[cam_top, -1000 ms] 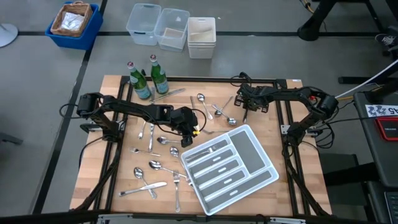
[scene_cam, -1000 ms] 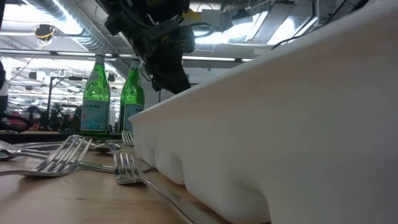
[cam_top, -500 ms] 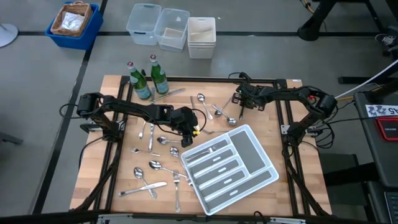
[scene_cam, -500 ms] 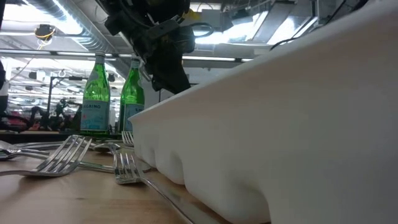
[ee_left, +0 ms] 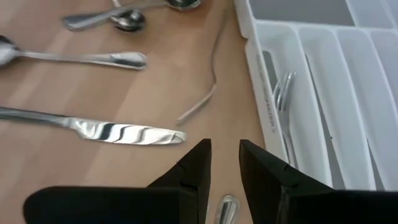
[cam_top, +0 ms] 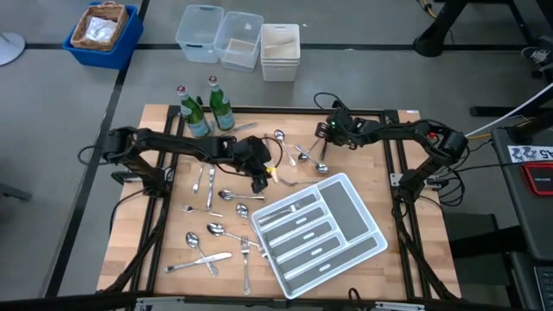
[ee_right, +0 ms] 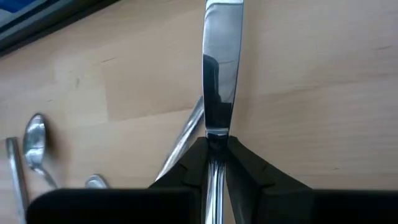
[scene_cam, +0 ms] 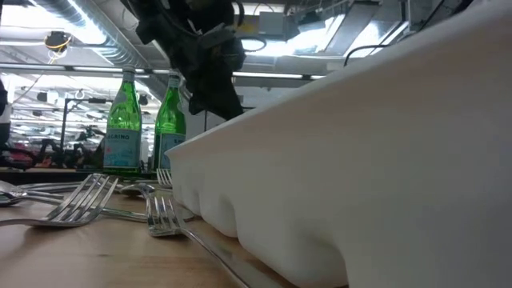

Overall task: Sort silverware
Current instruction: Put the silver table knife into the white silverware tray

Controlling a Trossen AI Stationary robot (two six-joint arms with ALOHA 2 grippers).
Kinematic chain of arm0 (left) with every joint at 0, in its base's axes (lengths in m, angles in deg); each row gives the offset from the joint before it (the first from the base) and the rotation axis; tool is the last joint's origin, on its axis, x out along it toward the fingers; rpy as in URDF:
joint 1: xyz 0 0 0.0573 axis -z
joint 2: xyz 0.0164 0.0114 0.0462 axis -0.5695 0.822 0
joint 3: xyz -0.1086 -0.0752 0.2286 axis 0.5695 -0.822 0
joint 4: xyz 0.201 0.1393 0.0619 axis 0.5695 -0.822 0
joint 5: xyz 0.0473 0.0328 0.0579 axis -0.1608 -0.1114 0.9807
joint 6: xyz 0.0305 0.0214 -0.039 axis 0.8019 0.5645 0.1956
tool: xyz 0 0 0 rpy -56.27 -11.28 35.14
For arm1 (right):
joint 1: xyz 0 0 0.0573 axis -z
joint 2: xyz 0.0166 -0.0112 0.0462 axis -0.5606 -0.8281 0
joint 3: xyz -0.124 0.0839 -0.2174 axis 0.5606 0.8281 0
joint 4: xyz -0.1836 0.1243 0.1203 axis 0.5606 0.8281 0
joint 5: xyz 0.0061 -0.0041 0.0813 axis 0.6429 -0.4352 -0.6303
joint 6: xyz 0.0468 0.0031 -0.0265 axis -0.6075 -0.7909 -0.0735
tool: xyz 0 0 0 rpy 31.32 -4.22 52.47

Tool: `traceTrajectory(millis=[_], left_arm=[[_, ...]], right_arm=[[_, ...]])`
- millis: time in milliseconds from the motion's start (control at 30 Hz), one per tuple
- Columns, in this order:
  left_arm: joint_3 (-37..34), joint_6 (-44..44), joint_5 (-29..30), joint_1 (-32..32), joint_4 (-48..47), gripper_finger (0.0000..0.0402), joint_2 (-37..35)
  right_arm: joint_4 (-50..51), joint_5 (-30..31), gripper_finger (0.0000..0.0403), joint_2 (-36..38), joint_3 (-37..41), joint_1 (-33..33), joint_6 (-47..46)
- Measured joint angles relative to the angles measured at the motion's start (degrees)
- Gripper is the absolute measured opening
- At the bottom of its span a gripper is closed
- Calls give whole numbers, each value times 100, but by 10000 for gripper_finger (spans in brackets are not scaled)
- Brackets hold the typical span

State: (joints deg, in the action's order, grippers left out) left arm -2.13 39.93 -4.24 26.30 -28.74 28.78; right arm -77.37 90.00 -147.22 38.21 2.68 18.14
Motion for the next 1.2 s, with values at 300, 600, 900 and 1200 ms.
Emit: traceTrajectory(millis=[300, 600, 900, 1200], left_arm=[[0, 15, 4, -374, -652, 72, -550], [0, 165, 32, -671, -1603, 72, -900], [0, 291, 39, -740, -1972, 72, -897], [0, -188, 46, -696, -2395, 72, -983]], right_arm=[[-606, -298, 46, 6, -2, 0, 0], [-1907, -986, 46, 11, -7, 0, 2], [-3544, -2370, 46, 14, -7, -55, 22], [-4953, -3374, 46, 22, -15, -518, 672]])
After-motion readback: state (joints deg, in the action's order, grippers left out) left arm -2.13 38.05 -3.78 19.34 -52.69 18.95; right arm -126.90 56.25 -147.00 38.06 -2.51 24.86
